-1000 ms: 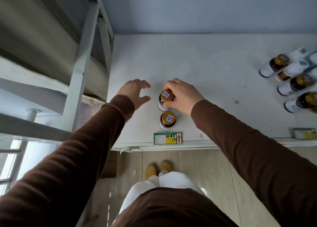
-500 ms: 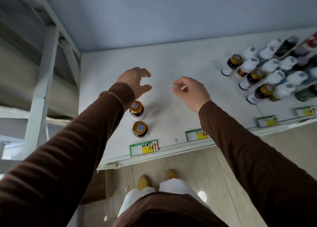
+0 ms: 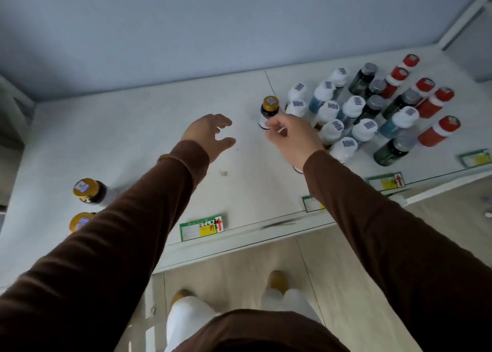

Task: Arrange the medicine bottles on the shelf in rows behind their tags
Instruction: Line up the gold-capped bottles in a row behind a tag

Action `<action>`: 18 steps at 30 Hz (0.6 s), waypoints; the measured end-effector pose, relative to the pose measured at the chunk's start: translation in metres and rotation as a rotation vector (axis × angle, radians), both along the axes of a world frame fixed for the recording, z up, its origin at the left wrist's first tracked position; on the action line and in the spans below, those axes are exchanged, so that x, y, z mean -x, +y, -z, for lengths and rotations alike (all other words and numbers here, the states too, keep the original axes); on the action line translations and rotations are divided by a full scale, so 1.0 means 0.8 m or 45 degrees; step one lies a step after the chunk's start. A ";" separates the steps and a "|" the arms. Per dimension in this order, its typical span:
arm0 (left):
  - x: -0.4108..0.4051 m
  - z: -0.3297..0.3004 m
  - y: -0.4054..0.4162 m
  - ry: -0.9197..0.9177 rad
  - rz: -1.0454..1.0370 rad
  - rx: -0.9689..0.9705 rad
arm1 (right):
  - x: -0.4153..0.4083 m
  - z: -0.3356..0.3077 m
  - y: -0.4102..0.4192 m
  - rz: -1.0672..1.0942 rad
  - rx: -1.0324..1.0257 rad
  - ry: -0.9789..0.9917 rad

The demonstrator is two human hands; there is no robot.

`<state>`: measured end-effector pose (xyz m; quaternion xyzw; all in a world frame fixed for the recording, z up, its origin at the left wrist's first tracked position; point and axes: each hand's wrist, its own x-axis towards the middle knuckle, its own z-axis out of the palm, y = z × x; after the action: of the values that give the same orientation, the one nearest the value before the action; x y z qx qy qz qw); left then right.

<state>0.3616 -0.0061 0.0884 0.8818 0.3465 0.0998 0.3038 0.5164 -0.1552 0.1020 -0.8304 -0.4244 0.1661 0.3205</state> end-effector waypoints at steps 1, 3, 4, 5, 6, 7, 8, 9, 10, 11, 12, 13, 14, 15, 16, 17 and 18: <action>-0.015 0.005 -0.010 -0.010 -0.029 0.014 | -0.016 -0.004 -0.004 -0.019 -0.001 -0.025; -0.040 0.016 -0.023 -0.010 -0.083 0.041 | -0.043 -0.013 -0.007 -0.049 0.000 -0.063; -0.050 0.021 -0.027 -0.001 -0.107 0.050 | -0.055 -0.016 -0.006 -0.061 0.000 -0.078; -0.059 0.027 -0.029 0.012 -0.128 0.056 | -0.065 -0.019 -0.005 -0.072 0.005 -0.100; -0.066 0.032 -0.030 0.026 -0.146 0.060 | -0.074 -0.021 -0.001 -0.080 0.013 -0.129; -0.072 0.038 -0.029 0.039 -0.159 0.063 | -0.081 -0.021 0.003 -0.089 0.022 -0.159; -0.077 0.043 -0.028 0.050 -0.169 0.063 | -0.087 -0.021 0.008 -0.102 0.033 -0.185; -0.081 0.047 -0.026 0.055 -0.176 0.060 | -0.092 -0.021 0.013 -0.121 0.048 -0.214; -0.085 0.051 -0.023 0.055 -0.182 0.053 | -0.097 -0.019 0.020 -0.142 0.068 -0.249; -0.089 0.056 -0.020 0.058 -0.183 0.050 | -0.100 -0.017 0.026 -0.164 0.097 -0.290; -0.093 0.059 -0.017 0.065 -0.178 0.052 | -0.103 -0.015 0.031 -0.189 0.134 -0.332; -0.097 0.062 -0.013 0.073 -0.172 0.050 | -0.106 -0.012 0.036 -0.215 0.169 -0.378; -0.101 0.065 -0.010 0.080 -0.166 0.038 | -0.110 -0.009 0.043 -0.243 0.200 -0.427; -0.105 0.068 -0.006 0.085 -0.161 0.027 | -0.113 -0.006 0.049 -0.267 0.225 -0.469; -0.109 0.072 -0.003 0.091 -0.161 0.024 | -0.116 -0.003 0.055 -0.289 0.247 -0.502; -0.112 0.075 0.000 0.096 -0.164 0.027 | -0.118 0.000 0.061 -0.311 0.268 -0.524; -0.116 0.079 0.002 0.104 -0.167 0.033 | -0.121 0.002 0.067 -0.337 0.287 -0.536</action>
<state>0.4542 -0.0049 0.0254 0.8565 0.4169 0.0790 0.2938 0.6136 -0.1019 0.1001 -0.8143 -0.5655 0.0763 0.1063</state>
